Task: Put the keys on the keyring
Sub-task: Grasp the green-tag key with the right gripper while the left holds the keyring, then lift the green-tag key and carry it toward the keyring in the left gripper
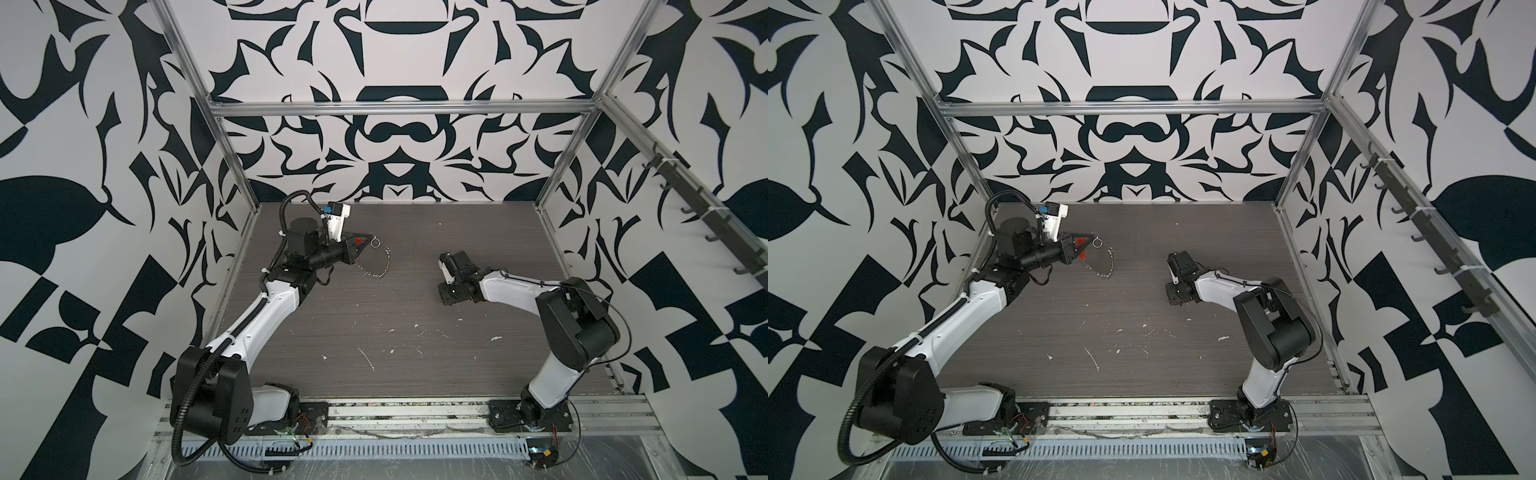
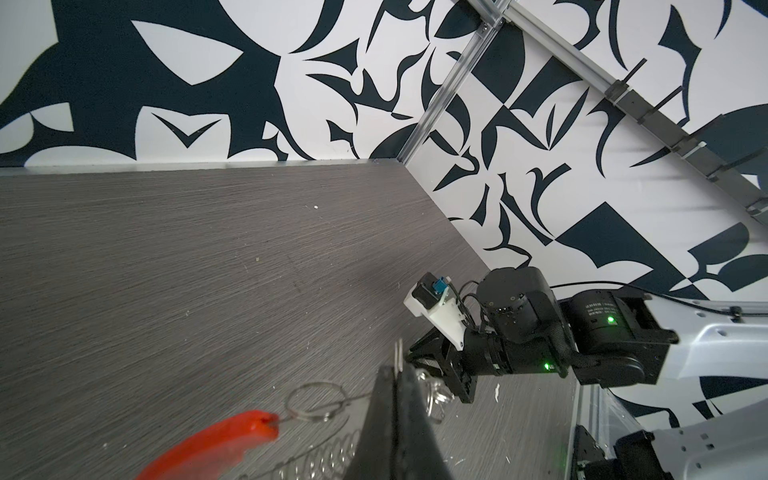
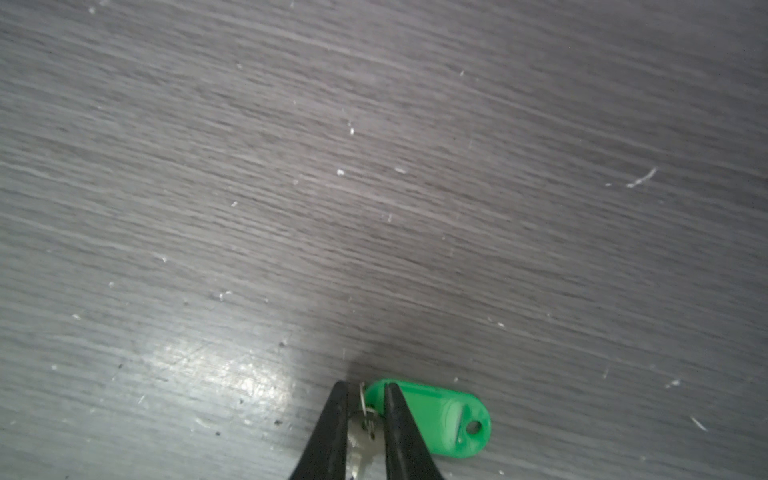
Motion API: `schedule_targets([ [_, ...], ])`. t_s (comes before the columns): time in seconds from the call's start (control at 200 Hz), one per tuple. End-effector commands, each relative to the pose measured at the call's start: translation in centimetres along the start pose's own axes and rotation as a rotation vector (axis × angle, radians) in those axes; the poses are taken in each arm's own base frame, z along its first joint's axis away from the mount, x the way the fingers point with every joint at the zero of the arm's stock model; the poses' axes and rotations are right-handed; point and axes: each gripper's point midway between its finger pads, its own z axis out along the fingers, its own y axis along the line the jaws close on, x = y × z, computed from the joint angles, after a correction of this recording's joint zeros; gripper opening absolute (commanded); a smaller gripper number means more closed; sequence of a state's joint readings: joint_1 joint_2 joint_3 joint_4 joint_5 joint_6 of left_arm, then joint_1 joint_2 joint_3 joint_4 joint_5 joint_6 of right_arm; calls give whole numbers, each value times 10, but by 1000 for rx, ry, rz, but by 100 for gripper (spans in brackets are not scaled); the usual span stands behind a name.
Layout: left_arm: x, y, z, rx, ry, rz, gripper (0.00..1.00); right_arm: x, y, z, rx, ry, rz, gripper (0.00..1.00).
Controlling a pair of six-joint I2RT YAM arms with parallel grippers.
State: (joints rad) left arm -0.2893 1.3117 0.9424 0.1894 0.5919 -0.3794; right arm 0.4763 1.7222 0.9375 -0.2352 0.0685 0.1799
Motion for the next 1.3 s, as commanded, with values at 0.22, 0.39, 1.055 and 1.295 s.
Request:
schedule_targets([
  [0.22,-21,-20,-7,42,-43,59,0,-6,1,-18,13,-41,-22,30],
  [0.39,-22,-21,-8,44,-44,63,0,-5,0,-19,15,-40,-23,27],
  [1.055,-22,-22,-8,45,-38,69,0,1,2,-11,12,-4,-22,19],
  [1.295,-21,-21,-8,43,-35,68,0,-2,3,-8,11,-7,-21,18],
])
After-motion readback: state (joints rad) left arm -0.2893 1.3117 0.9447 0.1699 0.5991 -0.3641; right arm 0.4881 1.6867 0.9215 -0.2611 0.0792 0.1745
